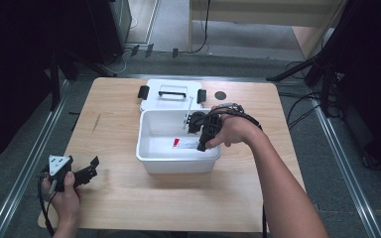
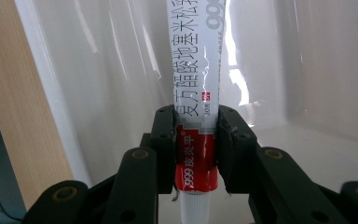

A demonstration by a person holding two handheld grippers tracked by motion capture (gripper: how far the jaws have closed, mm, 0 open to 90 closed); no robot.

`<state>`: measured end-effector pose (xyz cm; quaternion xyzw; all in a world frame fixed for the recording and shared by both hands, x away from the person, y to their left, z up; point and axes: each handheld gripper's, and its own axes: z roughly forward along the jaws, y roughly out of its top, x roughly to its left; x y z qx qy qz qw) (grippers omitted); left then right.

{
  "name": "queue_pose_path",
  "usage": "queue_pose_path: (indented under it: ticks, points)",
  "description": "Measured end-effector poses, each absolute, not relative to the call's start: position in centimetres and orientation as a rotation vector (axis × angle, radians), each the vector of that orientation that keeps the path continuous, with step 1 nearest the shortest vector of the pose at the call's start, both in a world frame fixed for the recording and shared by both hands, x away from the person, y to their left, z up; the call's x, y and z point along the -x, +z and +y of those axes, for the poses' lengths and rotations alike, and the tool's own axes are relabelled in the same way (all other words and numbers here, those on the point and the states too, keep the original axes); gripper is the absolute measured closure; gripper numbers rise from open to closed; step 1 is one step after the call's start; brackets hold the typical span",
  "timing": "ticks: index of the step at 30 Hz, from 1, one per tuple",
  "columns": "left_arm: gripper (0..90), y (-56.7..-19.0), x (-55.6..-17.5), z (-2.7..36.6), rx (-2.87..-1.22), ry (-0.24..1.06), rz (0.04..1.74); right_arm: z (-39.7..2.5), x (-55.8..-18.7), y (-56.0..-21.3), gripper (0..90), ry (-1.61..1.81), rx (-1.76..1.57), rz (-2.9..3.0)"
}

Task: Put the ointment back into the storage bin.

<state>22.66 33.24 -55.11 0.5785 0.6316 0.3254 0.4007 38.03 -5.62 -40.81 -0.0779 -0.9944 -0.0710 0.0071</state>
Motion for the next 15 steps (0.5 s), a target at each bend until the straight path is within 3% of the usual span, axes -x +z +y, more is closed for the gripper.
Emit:
queue_pose_path:
  ticks: [15]
  points:
    - [6.9,-55.1,-22.7,33.3,-1.467,0.822,1.598,-5.3,-38.1,-42.6,71.5,-0.142,0.263,-3.088]
